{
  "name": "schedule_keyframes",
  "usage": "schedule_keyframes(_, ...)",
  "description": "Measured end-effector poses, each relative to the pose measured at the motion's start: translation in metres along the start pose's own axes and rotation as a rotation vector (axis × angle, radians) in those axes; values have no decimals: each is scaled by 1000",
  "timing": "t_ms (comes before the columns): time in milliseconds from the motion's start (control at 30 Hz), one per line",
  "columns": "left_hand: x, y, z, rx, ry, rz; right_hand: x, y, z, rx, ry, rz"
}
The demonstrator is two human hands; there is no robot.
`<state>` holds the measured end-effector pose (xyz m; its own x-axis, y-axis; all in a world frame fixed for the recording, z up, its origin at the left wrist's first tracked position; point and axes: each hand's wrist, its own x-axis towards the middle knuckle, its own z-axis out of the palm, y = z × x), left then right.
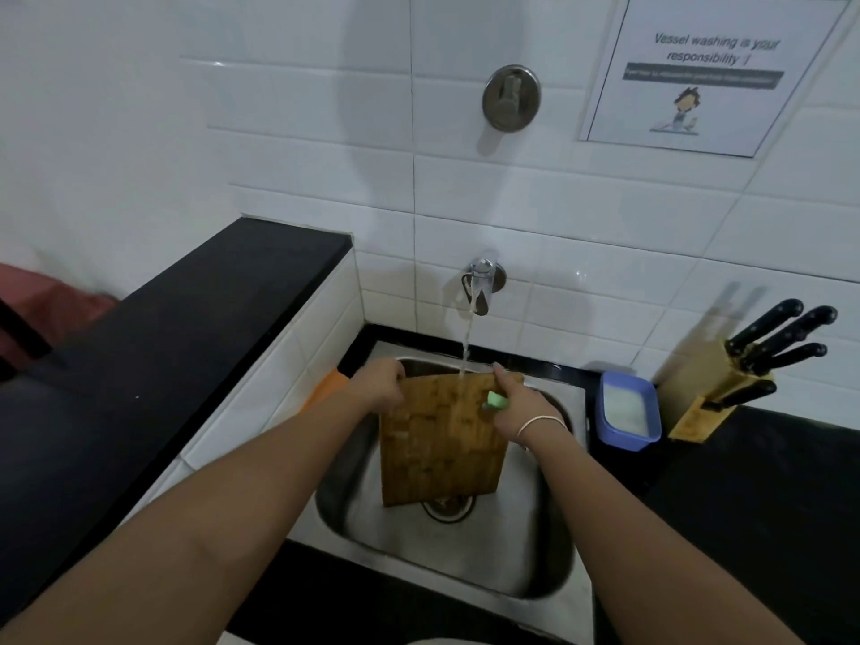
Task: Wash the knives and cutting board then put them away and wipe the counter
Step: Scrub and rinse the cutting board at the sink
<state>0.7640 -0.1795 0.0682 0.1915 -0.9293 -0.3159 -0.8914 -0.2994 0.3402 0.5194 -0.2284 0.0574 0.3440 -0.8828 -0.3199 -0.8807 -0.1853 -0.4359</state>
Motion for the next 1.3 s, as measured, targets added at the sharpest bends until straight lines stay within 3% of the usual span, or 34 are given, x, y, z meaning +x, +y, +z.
schedule_keyframes(133,3,13,1,-268,139,35,1,20,-8,96,30,89)
schedule_keyframes(267,1,41,13,-426,-2,140,-6,46,-22,145,67,168)
schedule_keyframes(567,6,85,17,-416,-116,172,-21,73,-23,195,102,252)
schedule_keyframes(833,-4,62,15,-494,-98,131,-19,55,-21,169,87,221)
schedule_keyframes(933,-7,47,17,-575,-15,128,-15,45,-16,157,71,179)
schedule_keyframes(1133,-14,36,15,-746,288,-41,-11,27,-3,97,38,84)
schedule_keyframes(1300,-5,43,1,-687,420,-72,-13,25,10,282,-22,5)
